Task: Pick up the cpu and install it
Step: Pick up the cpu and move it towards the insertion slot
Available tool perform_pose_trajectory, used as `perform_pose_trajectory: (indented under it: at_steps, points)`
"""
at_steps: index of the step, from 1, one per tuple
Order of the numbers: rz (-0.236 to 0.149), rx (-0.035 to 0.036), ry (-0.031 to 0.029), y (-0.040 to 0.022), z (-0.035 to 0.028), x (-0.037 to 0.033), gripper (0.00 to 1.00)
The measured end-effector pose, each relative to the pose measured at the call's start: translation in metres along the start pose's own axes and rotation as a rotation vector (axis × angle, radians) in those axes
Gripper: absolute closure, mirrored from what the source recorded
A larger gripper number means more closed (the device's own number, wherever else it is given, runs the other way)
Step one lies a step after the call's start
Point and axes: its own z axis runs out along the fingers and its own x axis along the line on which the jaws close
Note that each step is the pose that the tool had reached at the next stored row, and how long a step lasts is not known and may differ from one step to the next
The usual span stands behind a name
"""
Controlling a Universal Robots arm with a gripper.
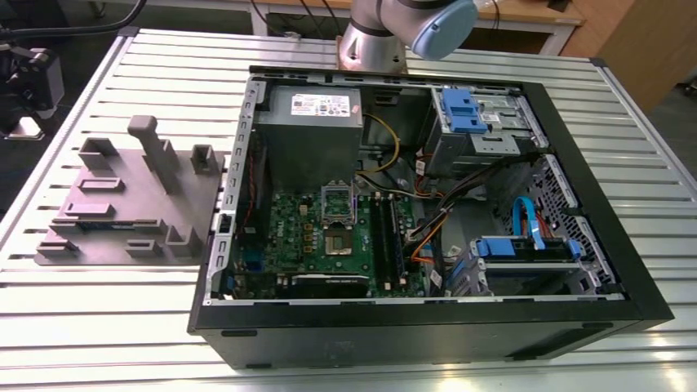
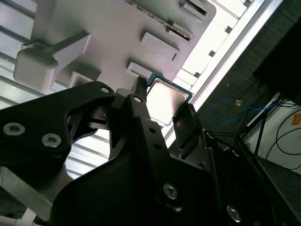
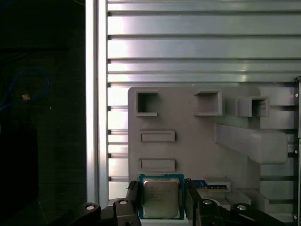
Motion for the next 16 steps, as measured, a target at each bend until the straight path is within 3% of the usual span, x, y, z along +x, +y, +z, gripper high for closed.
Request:
perform_pose_trajectory:
  at_steps: [16]
  points:
    - [0.0,0.0001,0.0001,0.0,-0.0095,0.0001,0.53]
